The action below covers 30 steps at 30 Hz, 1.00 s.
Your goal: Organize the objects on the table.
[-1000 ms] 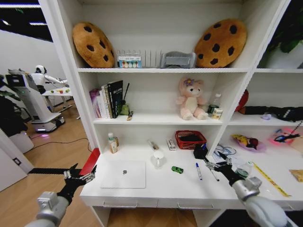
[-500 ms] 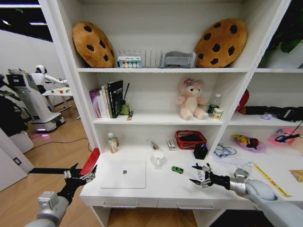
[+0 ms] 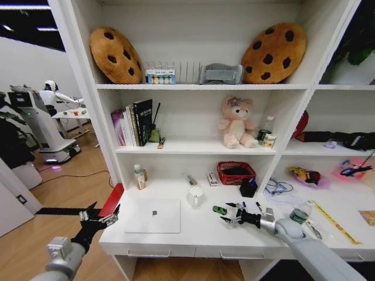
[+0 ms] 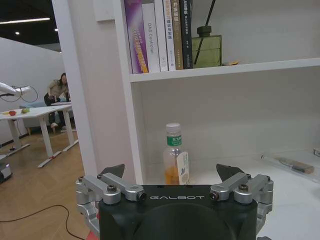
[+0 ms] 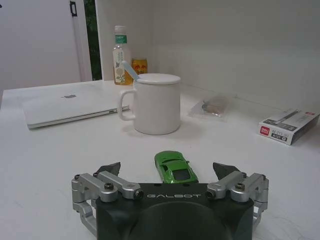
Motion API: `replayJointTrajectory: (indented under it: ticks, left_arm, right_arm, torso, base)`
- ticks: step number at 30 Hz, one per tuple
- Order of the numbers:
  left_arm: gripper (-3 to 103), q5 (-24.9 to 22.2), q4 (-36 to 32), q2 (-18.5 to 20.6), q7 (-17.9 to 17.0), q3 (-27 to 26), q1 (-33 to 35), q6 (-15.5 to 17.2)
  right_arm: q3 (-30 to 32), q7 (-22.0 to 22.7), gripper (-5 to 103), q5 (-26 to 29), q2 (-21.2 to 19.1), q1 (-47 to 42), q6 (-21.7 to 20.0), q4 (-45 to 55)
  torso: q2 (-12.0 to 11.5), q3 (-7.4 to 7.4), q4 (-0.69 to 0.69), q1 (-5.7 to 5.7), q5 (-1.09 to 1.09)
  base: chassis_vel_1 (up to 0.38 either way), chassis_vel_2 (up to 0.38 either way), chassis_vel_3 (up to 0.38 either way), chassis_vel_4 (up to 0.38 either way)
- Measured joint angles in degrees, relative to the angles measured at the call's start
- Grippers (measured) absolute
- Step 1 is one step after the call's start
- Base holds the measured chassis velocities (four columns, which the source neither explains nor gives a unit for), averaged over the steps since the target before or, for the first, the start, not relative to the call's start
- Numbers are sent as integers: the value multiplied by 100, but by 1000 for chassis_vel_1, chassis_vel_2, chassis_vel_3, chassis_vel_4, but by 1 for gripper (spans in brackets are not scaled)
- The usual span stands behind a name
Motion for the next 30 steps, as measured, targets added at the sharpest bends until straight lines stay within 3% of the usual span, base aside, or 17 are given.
replayJointTrajectory:
  ticks: [10, 14, 15, 16, 17, 21, 22, 24, 27, 30]
  left_arm:
    - [100, 0, 0, 1, 3, 1, -1, 0]
    - [100, 0, 0, 1, 4, 1, -1, 0]
    - [100, 0, 0, 1, 4, 1, -1, 0]
    - [100, 0, 0, 1, 4, 1, -1, 0]
    - [100, 0, 0, 1, 4, 1, -1, -1]
    - [100, 0, 0, 1, 4, 1, -1, 0]
    - [100, 0, 0, 1, 4, 1, -1, 0]
    - [100, 0, 0, 1, 4, 1, -1, 0]
    - [100, 0, 0, 1, 4, 1, -1, 0]
    - [100, 0, 0, 1, 4, 1, -1, 0]
  right_arm:
    - [-491, 37, 103, 6, 138, 453, 64, -591]
    - [-648, 30, 97, 45, 226, 634, 75, -739]
    - [-691, 6, 92, 57, 262, 695, 76, -794]
    - [-738, -57, 77, 61, 299, 774, 76, -859]
    - [-773, -114, 71, 72, 324, 831, 73, -903]
    - [-783, -130, 65, 80, 331, 846, 70, -910]
    - [-797, -159, 54, 105, 343, 865, 53, -913]
    - [-785, -170, 44, 177, 334, 825, -6, -839]
    - [-702, -201, 36, 278, 278, 693, -80, -690]
    - [-560, -241, 36, 285, 239, 575, -93, -589]
  torso:
    - [2, -1, 0, -1, -3]
    - [2, -2, 0, -1, -3]
    - [2, -2, 0, -2, -2]
    - [2, -2, 1, -1, -2]
    - [2, -2, 1, -1, -2]
    - [2, -2, 1, -1, -2]
    - [2, -1, 1, -1, 0]
    - [2, 0, 1, -1, 1]
    - [1, 1, 0, -1, 2]
    - [1, 0, 0, -1, 2]
  base:
    - [0, 0, 0, 0]
    - [0, 0, 0, 0]
    - [0, 0, 0, 0]
    - [0, 0, 0, 0]
    - [0, 0, 0, 0]
    - [0, 0, 0, 0]
    - [0, 0, 0, 0]
    - [0, 0, 0, 0]
    - [0, 0, 0, 0]
    - [0, 0, 0, 0]
